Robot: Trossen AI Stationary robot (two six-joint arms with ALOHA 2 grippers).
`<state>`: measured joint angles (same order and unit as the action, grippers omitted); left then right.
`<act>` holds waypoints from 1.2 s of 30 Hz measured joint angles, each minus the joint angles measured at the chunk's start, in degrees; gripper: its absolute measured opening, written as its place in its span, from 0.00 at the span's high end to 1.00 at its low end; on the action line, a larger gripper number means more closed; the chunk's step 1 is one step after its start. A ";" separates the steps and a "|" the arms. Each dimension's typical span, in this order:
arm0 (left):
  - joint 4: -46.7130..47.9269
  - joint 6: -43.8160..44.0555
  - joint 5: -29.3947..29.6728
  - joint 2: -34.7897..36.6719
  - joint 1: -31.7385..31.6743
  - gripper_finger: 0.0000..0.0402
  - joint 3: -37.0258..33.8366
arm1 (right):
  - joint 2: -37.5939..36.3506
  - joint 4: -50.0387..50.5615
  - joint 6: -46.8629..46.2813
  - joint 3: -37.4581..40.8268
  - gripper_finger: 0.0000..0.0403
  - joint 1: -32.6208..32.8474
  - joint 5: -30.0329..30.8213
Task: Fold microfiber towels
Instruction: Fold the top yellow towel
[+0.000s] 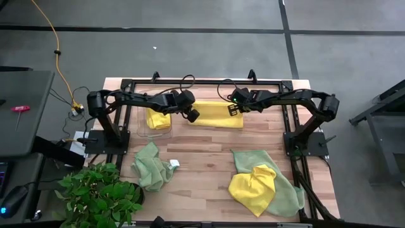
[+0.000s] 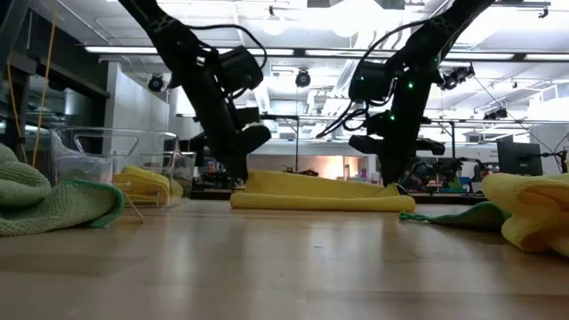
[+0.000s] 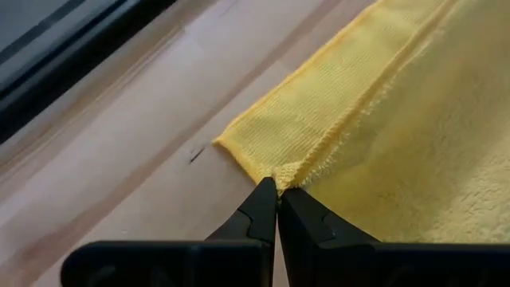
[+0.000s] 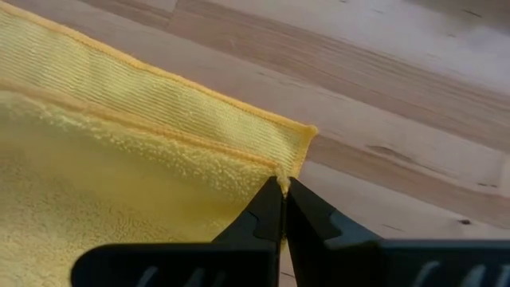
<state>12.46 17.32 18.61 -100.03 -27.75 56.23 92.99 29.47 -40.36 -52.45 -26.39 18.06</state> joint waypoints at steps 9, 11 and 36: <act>-0.51 -1.92 2.45 -0.56 0.00 0.98 0.00 | -0.04 -0.36 -1.20 0.00 1.00 0.00 0.02; -0.63 -2.65 2.91 -0.56 0.00 0.98 0.00 | -0.04 -0.38 -1.20 0.00 1.00 0.00 0.18; 2.28 -12.48 2.58 5.94 -1.63 0.65 1.51 | -6.34 0.81 7.43 0.00 0.50 -5.77 -2.23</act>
<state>14.74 4.83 21.20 -94.09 -29.37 57.73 86.65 30.28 -32.93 -52.45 -32.16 15.84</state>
